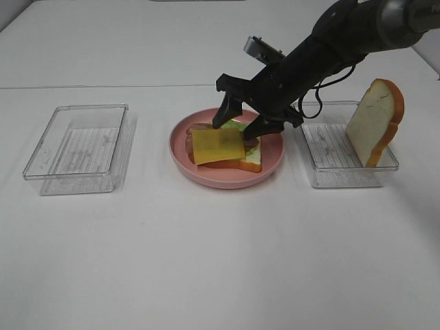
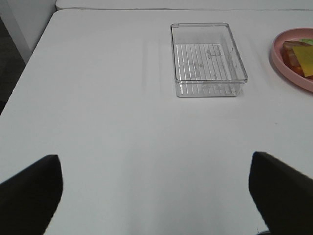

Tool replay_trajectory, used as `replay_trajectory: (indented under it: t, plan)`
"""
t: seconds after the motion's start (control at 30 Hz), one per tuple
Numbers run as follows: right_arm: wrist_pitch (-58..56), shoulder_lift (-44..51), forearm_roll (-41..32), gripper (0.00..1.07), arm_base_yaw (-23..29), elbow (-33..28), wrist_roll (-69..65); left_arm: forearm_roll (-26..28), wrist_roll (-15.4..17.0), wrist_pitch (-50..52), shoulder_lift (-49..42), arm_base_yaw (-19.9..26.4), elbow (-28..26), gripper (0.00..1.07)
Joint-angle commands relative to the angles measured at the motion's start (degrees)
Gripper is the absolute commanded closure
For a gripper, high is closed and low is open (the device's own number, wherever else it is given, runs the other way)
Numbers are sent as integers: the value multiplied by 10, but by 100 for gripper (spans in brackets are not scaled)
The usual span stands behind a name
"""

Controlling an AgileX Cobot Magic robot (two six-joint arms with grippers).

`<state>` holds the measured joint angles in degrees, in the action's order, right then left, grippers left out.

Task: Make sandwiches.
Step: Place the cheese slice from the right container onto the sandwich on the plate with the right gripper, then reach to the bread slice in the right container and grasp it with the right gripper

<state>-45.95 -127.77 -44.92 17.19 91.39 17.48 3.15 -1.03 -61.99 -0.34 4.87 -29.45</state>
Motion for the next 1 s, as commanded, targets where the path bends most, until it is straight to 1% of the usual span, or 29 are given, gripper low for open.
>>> replay_trajectory:
  t: [0.03, 0.07, 0.13, 0.2, 0.3, 0.33, 0.37, 0.47, 0.5, 0.53, 0.57, 0.6, 0.63, 0.67, 0.7, 0.77, 0.8, 0.83, 0.87, 0.9, 0.93, 0.97, 1.0]
  plan:
    - [11, 22, 10, 16, -2, 3, 1, 5, 1, 3, -11, 1, 0, 9]
    - [13, 36, 30, 8, -2, 3, 0, 5, 1, 3, -11, 1, 0, 9]
    - [13, 44, 38, 8, -2, 3, -1, 5, 1, 3, -11, 1, 0, 9]
    - [11, 74, 89, 8, -2, 5, -36, 5, 1, 3, -11, 1, 0, 9]
    - [4, 80, 105, 8, -2, 7, -45, 5, 1, 3, -11, 1, 0, 9]
    - [-17, 99, 136, 8, -2, 18, -63, 5, 1, 3, -11, 1, 0, 9]
    - [-58, 115, 175, 8, -2, 42, -77, 5, 1, 3, -11, 1, 0, 9]
    - [-80, 119, 191, 8, -2, 57, -83, 5, 1, 3, -11, 1, 0, 9]
    - [-134, 125, 232, 8, -2, 100, -104, 5, 1, 3, -11, 1, 0, 9]
    - [-194, 126, 291, 8, -2, 153, -116, 5, 1, 3, -11, 1, 0, 9]
    - [-194, 126, 291, 8, -2, 153, -116, 5, 1, 3, -11, 1, 0, 9]
    - [-215, 126, 313, 8, -3, 173, -125, 5, 1, 3, -11, 1, 0, 9]
    - [-215, 126, 313, 8, -3, 173, -125, 5, 1, 3, -11, 1, 0, 9]
    - [-256, 126, 364, 8, -10, 217, -149, 5, 1, 3, -11, 1, 0, 9]
    - [-284, 126, 393, 8, -21, 248, -170, 5, 1, 3, -11, 1, 0, 9]
    - [-295, 126, 400, 8, -30, 258, -175, 5, 1, 3, -11, 1, 0, 9]
    - [-302, 126, 406, 8, -54, 272, -180, 5, 1, 3, -11, 1, 0, 9]
    - [-302, 126, 406, 8, -54, 272, -180, 5, 1, 3, -11, 1, 0, 9]
    - [-302, 126, 405, 8, -84, 272, -180, 5, 1, 3, -11, 1, 0, 9]
    - [-302, 126, 405, 8, -84, 272, -180, 5, 1, 3, -11, 1, 0, 9]
    - [-302, 123, 405, 8, -96, 272, -180, 5, 1, 3, -11, 1, 0, 9]
    - [-302, 120, 403, 8, -123, 269, -180, 5, 1, 3, -11, 1, 0, 9]
    - [-302, 120, 403, 8, -123, 269, -180, 5, 1, 3, -11, 1, 0, 9]
